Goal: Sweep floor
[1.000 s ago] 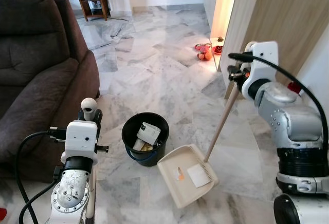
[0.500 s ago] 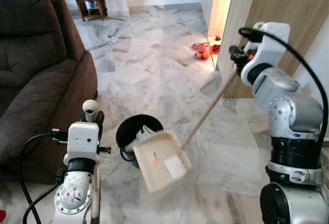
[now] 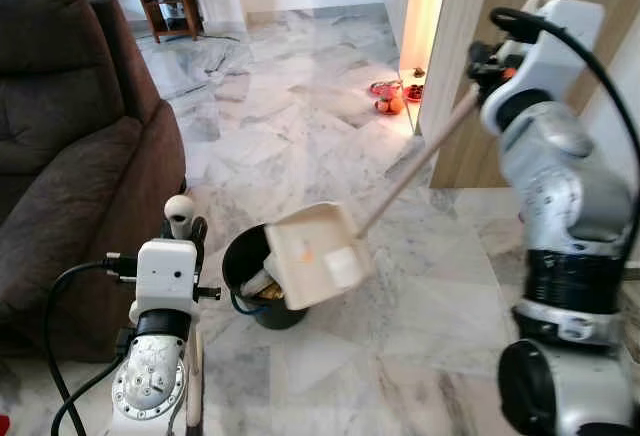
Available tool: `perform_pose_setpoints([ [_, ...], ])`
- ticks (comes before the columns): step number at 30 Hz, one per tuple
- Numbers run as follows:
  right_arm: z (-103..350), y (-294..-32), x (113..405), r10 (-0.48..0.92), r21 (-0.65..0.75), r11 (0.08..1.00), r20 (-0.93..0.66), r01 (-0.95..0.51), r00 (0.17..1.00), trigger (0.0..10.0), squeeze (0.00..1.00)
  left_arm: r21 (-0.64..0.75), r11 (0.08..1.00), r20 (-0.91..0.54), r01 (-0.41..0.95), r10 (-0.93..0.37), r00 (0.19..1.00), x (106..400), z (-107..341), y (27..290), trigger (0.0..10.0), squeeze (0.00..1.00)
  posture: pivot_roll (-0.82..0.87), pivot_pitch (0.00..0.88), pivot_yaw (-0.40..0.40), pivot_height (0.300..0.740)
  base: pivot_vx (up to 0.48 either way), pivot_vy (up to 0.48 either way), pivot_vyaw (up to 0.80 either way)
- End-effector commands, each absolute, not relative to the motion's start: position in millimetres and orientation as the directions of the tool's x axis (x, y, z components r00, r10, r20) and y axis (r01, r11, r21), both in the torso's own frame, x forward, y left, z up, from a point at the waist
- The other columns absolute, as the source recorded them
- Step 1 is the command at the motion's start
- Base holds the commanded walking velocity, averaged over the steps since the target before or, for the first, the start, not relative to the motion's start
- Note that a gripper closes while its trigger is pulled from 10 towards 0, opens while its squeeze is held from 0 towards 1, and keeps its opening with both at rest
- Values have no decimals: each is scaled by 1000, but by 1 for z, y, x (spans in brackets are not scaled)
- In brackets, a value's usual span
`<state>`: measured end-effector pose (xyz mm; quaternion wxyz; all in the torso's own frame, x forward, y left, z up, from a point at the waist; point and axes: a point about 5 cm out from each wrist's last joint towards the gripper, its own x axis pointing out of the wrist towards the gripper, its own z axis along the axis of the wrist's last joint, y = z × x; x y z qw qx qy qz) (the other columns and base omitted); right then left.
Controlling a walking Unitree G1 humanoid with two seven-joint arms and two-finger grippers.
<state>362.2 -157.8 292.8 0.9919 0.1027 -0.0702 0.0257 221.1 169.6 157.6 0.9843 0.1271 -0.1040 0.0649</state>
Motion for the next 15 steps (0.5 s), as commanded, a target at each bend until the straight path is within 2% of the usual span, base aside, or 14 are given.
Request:
perform_pose_setpoints([
  [1,302,-153,357,47,262,960,213,-103,976,10000,0,286,933,286,-218,134,949,216,167,175,10000,0,-200,61,86,740,0,0,0],
  [12,292,-143,356,58,303,945,212,-123,975,10000,0,324,919,310,-226,122,943,214,167,170,10000,0,-198,59,86,740,0,0,0],
  [15,294,-133,352,106,279,945,240,-173,965,10000,0,317,916,323,-246,139,936,214,169,171,10000,0,-194,54,86,740,261,0,0],
])
